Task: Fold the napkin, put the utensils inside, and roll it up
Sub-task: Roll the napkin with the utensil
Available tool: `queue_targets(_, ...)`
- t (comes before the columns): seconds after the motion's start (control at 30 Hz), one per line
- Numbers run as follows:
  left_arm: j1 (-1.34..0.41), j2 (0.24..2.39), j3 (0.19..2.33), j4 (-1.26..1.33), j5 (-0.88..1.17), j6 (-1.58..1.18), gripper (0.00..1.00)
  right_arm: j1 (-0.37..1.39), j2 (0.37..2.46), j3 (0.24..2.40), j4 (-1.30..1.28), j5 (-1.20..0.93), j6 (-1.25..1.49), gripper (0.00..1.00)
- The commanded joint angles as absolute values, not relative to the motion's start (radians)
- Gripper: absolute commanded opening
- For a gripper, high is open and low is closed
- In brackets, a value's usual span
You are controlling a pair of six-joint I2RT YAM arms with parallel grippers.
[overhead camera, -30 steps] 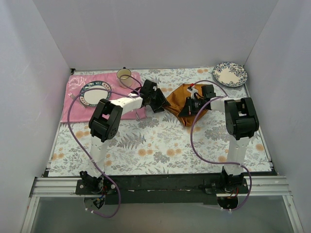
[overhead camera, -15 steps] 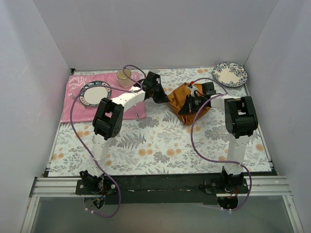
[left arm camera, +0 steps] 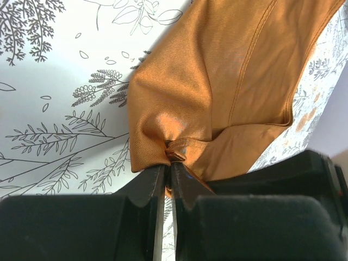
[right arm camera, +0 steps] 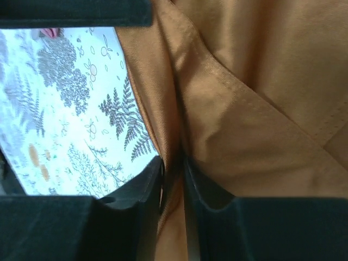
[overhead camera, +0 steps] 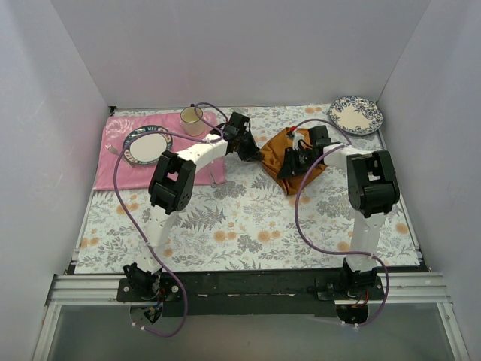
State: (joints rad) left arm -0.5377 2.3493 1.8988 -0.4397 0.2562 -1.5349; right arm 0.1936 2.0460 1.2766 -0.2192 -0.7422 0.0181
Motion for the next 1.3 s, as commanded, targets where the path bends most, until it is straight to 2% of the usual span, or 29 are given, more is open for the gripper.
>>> queue_targets(0.0, -0.528, 2.315, 1.882, -0.426, 0.267, -1.555, 0.00, 0.273, 1.934, 1.301, -0.291, -0.513, -0.061, 0.35)
queue_targets(0.03, -0.528, 2.309, 1.878, -0.423, 0.268, -1.555, 0.00, 0.309, 1.909, 1.298, -0.299, -0.471, -0.089, 0.42)
queue_targets(0.1, -0.526, 2.301, 1.871, -0.423, 0.265, -1.557, 0.00, 0.343, 1.882, 1.286, -0.287, -0.349, -0.106, 0.48)
queue_targets(0.4, -0.514, 2.283, 1.836, -0.410, 0.285, -1.575, 0.00, 0.505, 1.824, 1.256, -0.235, -0.006, -0.208, 0.64)
queue_targets(0.43, -0.512, 2.281, 1.833, -0.403, 0.288, -1.578, 0.00, 0.523, 1.839, 1.258, -0.224, 0.018, -0.215, 0.73)
queue_targets(0.57, -0.505, 2.276, 1.827, -0.402, 0.298, -1.588, 0.00, 0.578, 1.858, 1.235, -0.161, 0.119, -0.251, 0.74)
queue_targets(0.8, -0.494, 2.270, 1.807, -0.384, 0.331, -1.614, 0.00, 0.661, 1.881, 1.187, -0.051, 0.287, -0.321, 0.70)
queue_targets(0.97, -0.482, 2.264, 1.793, -0.371, 0.360, -1.634, 0.00, 0.706, 1.924, 1.167, -0.009, 0.408, -0.354, 0.63)
queue_targets(1.0, -0.482, 2.266, 1.790, -0.370, 0.364, -1.637, 0.00, 0.710, 1.936, 1.166, 0.021, 0.451, -0.360, 0.61)
queue_targets(1.1, -0.477, 2.264, 1.789, -0.362, 0.376, -1.641, 0.00, 0.719, 1.950, 1.158, 0.040, 0.503, -0.367, 0.42)
queue_targets(1.13, -0.477, 2.264, 1.790, -0.362, 0.376, -1.641, 0.00, 0.719, 1.960, 1.161, 0.044, 0.512, -0.367, 0.31)
queue_targets(1.27, -0.477, 2.264, 1.793, -0.360, 0.380, -1.638, 0.00, 0.719, 1.970, 1.181, 0.041, 0.520, -0.371, 0.24)
